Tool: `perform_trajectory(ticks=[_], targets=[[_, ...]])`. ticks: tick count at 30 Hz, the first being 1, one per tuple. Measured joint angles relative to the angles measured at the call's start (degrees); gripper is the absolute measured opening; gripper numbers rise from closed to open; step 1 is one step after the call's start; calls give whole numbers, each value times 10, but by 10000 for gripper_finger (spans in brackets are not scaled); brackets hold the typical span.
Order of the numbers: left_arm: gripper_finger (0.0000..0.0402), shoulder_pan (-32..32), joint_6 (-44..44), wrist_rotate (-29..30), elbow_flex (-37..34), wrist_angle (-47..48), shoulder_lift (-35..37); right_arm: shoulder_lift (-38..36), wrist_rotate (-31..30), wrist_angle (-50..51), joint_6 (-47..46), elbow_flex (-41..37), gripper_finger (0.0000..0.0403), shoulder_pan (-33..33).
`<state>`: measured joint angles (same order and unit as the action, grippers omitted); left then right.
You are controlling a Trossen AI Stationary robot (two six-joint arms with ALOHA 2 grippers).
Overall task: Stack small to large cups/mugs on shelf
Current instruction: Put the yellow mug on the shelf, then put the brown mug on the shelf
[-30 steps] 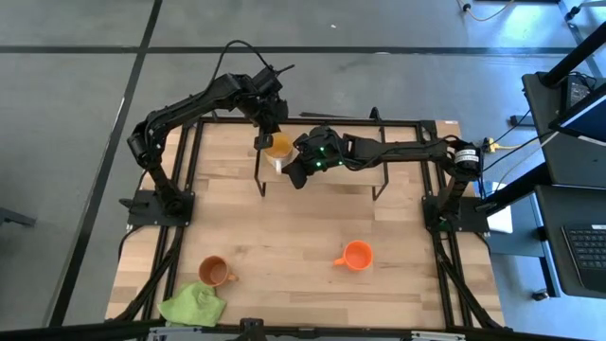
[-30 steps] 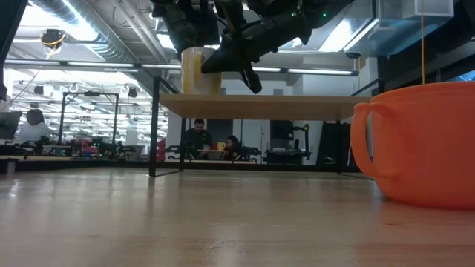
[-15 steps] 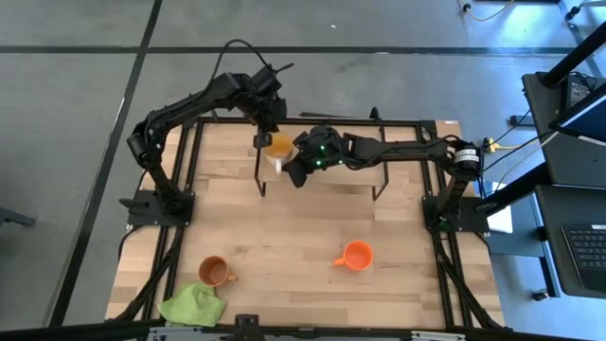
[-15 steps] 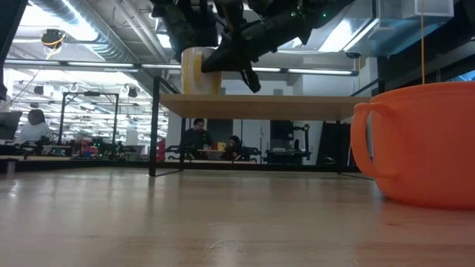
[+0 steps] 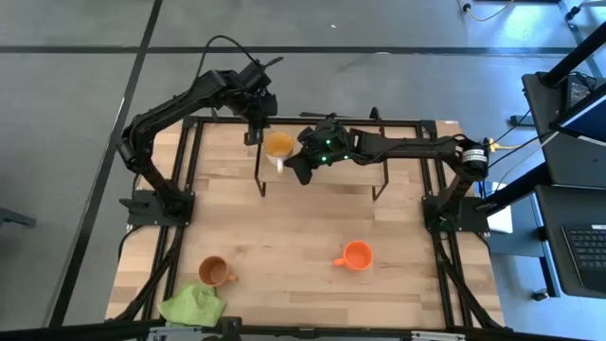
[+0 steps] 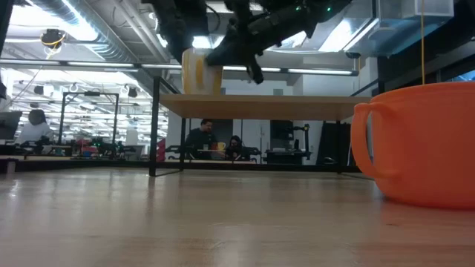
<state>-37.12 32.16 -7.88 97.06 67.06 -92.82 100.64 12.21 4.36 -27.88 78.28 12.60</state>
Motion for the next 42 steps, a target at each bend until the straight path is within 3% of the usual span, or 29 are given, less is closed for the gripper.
perform_trajectory(ticks=[8, 14, 18, 23, 27, 31, 37, 42], targets=[[60, -11, -33, -1, 0, 19, 53, -66, -2, 76, 57, 0, 36, 0], [57, -12, -66, 0, -2, 89, 75, -145, -107, 194, 111, 0, 36, 0], [52, 8, -93, -13, -60, 70, 129, -213, -136, 256, 133, 0, 36, -9], [51, 87, -197, -16, -191, -3, 243, -280, -135, 332, 124, 0, 36, -58], [51, 188, -329, 25, -284, -58, 341, -301, -146, 377, 83, 0, 36, -98], [51, 289, -475, 85, -324, -48, 403, -301, -158, 386, 71, 0, 36, -123], [51, 410, -616, 145, -330, 11, 415, -297, -158, 396, 56, 0, 36, -127], [51, 473, -687, 172, -330, -2, 398, -298, -148, 411, 46, 0, 36, -135]])
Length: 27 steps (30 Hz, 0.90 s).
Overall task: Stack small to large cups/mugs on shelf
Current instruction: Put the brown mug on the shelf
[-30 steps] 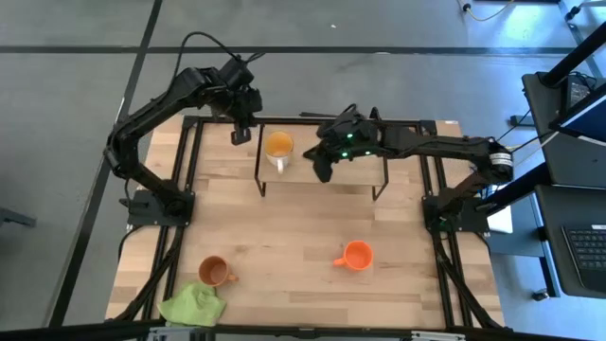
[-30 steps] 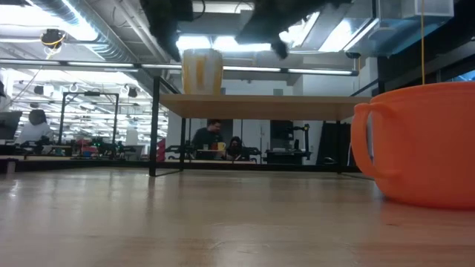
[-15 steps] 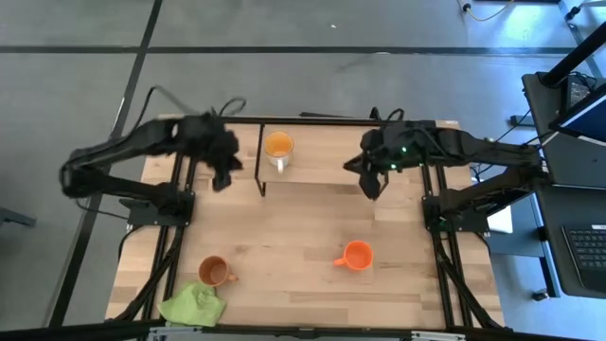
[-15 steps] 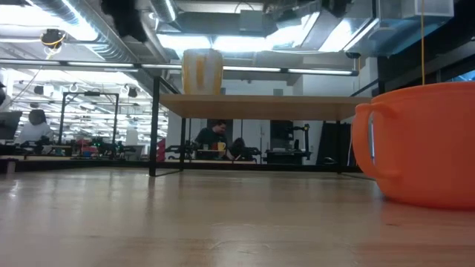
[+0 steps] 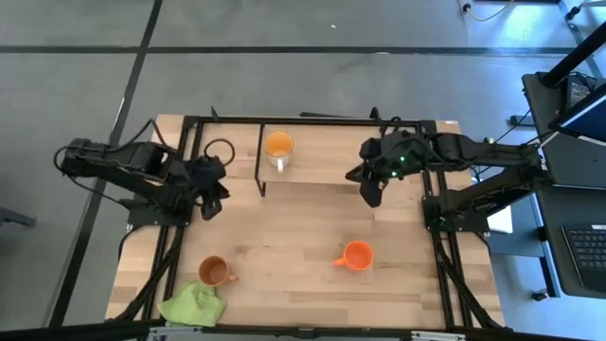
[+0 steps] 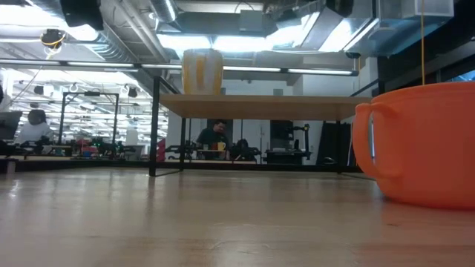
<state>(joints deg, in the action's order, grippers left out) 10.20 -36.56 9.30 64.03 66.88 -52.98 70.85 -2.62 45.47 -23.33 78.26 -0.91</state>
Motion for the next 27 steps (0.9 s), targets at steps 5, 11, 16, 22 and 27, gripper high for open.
perform_trajectory(ticks=[5, 11, 16, 22, 27], targets=[[51, 75, -79, 12, 0, -5, -28, 0, 16, 55, -21, -2, 36, -47], [51, 188, -141, 20, 0, -30, -71, 0, -15, 24, -127, -42, 36, -152], [51, 273, -141, 23, 0, -61, -104, 1, -105, -88, -234, -97, 36, -242], [51, 374, -155, 21, 0, -38, -128, 33, -215, -190, -339, -142, 36, -318], [52, 422, -168, 20, 0, 4, -136, 73, -248, -230, -376, -125, 38, -342]])
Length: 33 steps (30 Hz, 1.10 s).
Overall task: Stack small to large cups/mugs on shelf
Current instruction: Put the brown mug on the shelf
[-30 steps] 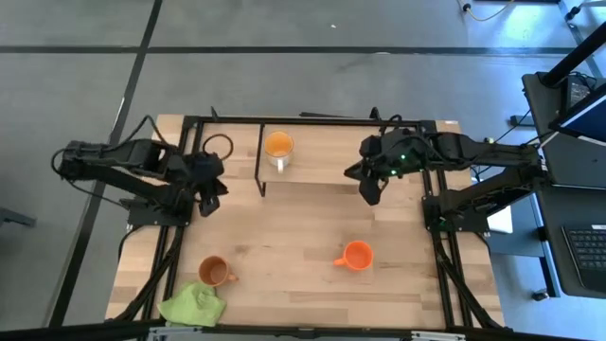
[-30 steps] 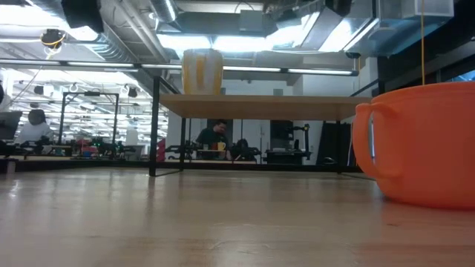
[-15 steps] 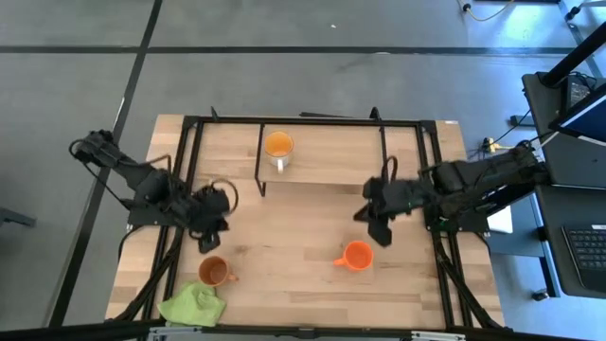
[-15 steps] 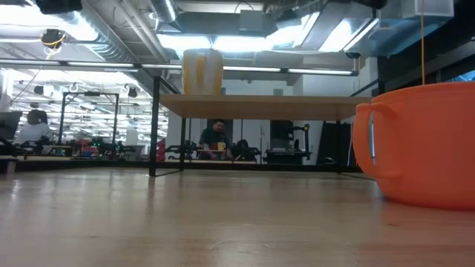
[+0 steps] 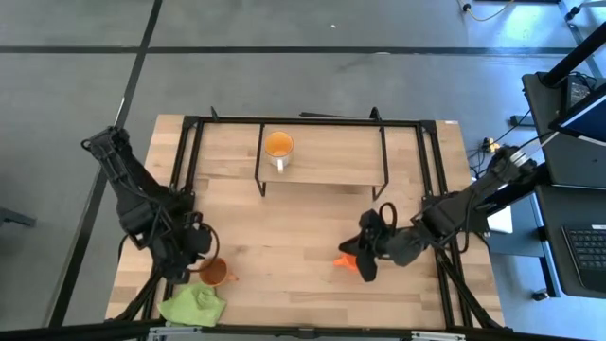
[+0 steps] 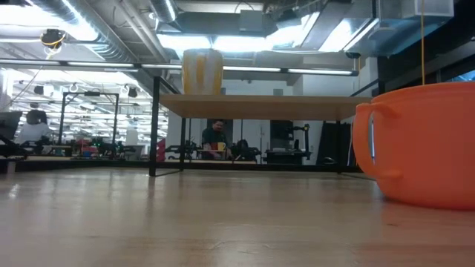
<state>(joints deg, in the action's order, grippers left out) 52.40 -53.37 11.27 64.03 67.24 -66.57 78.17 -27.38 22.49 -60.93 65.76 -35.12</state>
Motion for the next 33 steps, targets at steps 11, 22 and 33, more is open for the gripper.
perform_trajectory(ticks=[11, 22, 33], targets=[[109, 2, -35, -3, 0, 28, -14, 21, -22, -5, 1, 25, 94, -4], [123, 2, -3, -26, -15, 24, -105, 21, -75, -32, 16, 25, 121, -8], [123, 5, -34, 6, -59, -42, -119, 25, -76, -60, 13, 25, 121, -11]])
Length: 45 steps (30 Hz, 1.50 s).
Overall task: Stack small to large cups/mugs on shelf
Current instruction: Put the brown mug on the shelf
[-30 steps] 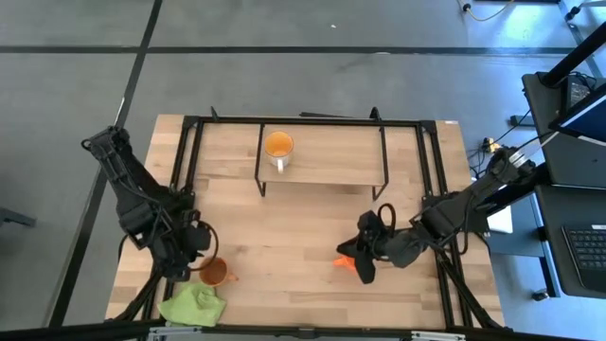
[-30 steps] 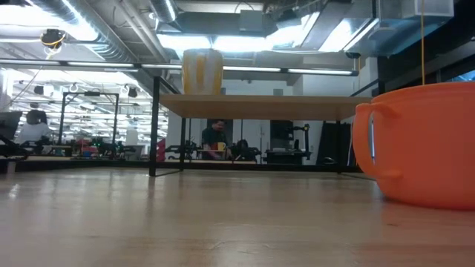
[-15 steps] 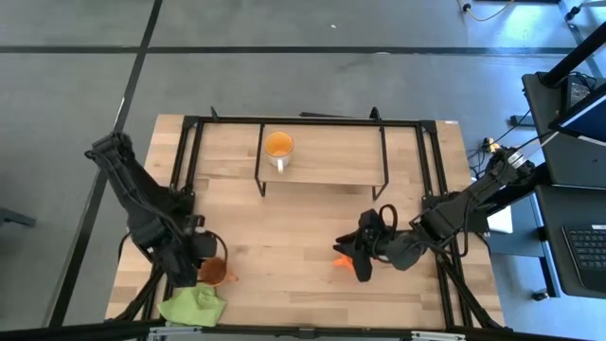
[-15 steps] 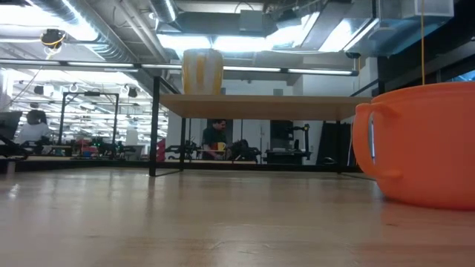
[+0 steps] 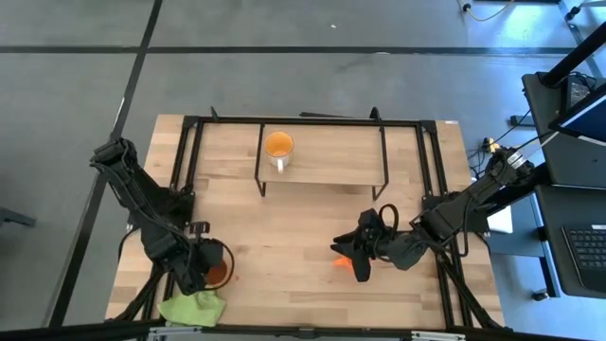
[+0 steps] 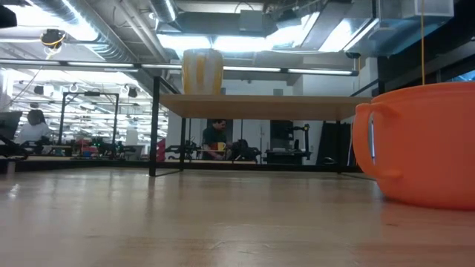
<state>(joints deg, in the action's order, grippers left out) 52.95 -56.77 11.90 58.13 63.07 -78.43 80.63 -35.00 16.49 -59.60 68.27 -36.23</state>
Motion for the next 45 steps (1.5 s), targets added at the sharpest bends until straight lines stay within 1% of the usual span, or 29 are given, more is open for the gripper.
perform_trajectory(ticks=[7, 11, 16, 20, 24, 29, 31, 41, 43, 45], targets=[[123, 0, -9, 4, -34, -76, 3, 13, -7, -16, -6, 0, 121, -11], [122, -2, -25, -11, -36, -63, 1, 16, -16, -18, -15, 0, 121, -18], [120, -4, -100, -46, -36, -25, 0, 21, -32, -21, -15, 0, 121, -20], [120, 4, -148, -57, -36, -20, 1, 24, -36, -22, -15, 0, 121, -21], [119, 12, -161, -56, -36, -21, 1, 27, -40, -22, -15, 0, 121, -21], [118, 15, -125, -44, -36, -22, 1, 29, -43, -22, -15, 0, 121, -21], [111, 13, -103, -36, -36, -21, 2, 29, -44, -21, -15, 0, 121, -21], [16, -22, -16, -36, -35, -22, 2, 29, -44, -21, -16, 0, 121, -21], [9, -29, 2, -37, -35, -22, 2, 29, -45, -21, -17, 0, 121, -21], [10, -37, 27, -37, -35, -24, 2, 29, -45, -21, -17, 0, 121, -21]])
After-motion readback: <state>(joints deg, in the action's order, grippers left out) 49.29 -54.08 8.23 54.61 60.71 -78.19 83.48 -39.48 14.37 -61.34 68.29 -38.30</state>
